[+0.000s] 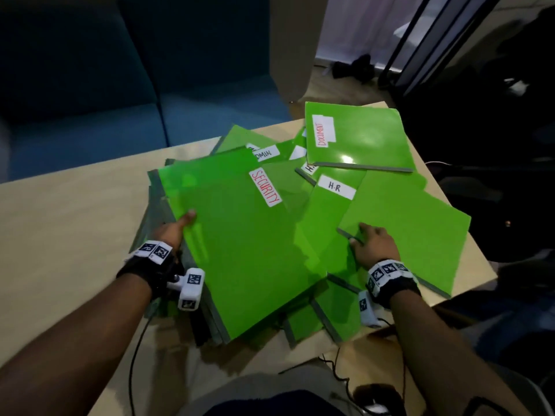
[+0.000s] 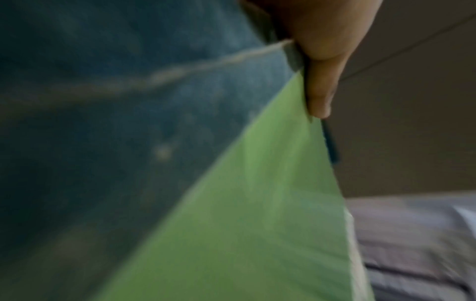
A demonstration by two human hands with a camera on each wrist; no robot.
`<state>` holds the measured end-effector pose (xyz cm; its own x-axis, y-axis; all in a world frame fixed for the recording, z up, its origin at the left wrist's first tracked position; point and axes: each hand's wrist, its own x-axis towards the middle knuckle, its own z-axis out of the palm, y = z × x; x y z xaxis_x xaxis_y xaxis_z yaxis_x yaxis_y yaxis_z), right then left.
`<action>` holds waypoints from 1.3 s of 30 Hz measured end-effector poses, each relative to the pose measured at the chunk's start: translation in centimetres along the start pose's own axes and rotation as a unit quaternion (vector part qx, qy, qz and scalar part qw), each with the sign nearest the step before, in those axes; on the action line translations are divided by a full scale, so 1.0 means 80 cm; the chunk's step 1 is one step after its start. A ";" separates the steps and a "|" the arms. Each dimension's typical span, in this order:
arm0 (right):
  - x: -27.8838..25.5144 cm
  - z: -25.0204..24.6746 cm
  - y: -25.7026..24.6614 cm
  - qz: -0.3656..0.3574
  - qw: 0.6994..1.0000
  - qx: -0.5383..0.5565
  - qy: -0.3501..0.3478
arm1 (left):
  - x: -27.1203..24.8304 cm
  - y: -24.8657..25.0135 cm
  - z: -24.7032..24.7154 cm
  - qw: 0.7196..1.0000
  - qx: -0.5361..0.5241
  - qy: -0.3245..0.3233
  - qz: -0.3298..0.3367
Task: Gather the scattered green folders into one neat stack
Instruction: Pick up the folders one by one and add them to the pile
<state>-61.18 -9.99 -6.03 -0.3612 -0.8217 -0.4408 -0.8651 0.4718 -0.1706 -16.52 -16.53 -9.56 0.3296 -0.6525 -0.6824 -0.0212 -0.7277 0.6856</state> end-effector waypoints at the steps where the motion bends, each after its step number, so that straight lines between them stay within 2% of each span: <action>1: -0.002 0.000 -0.005 -0.025 0.999 -0.023 -0.007 | 0.004 -0.009 0.002 1.000 0.010 0.011 -0.013; 3: 0.001 -0.007 -0.010 -0.075 0.997 -0.018 -0.030 | -0.005 -0.011 0.002 0.999 0.000 0.038 -0.023; 6: 0.028 -0.037 0.000 -0.107 0.985 0.126 -0.053 | 0.003 -0.017 0.000 0.999 0.000 0.038 -0.023; 7: 0.043 -0.049 0.010 -0.094 0.984 0.152 -0.021 | 0.008 -0.018 -0.001 0.999 0.000 0.035 -0.031; 9: 0.072 -0.067 0.037 -0.027 0.989 0.123 0.076 | 0.012 -0.016 -0.004 0.999 0.007 0.018 -0.038; 10: 0.082 -0.069 0.052 0.020 0.992 0.089 0.092 | 0.024 -0.021 -0.008 0.999 0.013 0.009 -0.039; 12: 0.095 -0.063 0.073 0.073 0.996 0.017 0.047 | 0.037 -0.028 -0.015 0.999 0.021 0.000 -0.048; 15: 0.102 -0.050 0.077 0.017 0.999 -0.049 0.000 | 0.039 -0.038 -0.021 0.997 0.030 0.019 -0.064; 17: 0.104 -0.048 0.066 -0.043 0.995 -0.083 -0.025 | -0.003 -0.020 -0.012 0.997 0.035 0.029 -0.063; 21: 0.114 -0.049 0.047 -0.099 0.989 -0.100 -0.035 | -0.036 -0.004 0.001 0.998 0.034 0.020 -0.041; 26: 0.129 -0.062 0.036 -0.065 0.997 -0.044 -0.014 | -0.016 -0.019 -0.008 0.998 0.035 0.041 -0.038; 28: 0.124 -0.066 0.030 -0.022 0.998 0.040 -0.032 | -0.018 -0.021 -0.007 0.998 0.029 0.048 -0.039; 30: 0.123 -0.075 0.032 0.016 0.985 0.171 -0.033 | -0.025 -0.017 -0.004 0.998 0.011 0.051 -0.035; 31: 0.122 -0.083 0.031 0.013 0.975 0.221 -0.019 | -0.035 -0.011 -0.002 0.998 0.006 0.046 -0.034; 34: 0.122 -0.124 0.030 -0.046 0.980 0.189 0.044 | -0.059 0.007 0.006 0.999 -0.011 0.033 -0.027; 36: 0.118 -0.157 0.028 -0.076 0.970 0.215 0.082 | -0.060 0.009 0.006 0.999 -0.017 0.028 -0.025; 39: 0.118 -0.204 0.031 -0.085 0.925 0.349 0.127 | -0.049 0.002 0.003 0.999 -0.023 0.025 -0.019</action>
<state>-72.43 -21.78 3.77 -0.3870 -0.9098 -0.1498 -0.5141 0.3477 -0.7841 -18.08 -14.12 -6.82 0.3770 -0.6114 -0.6958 0.0351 -0.7412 0.6704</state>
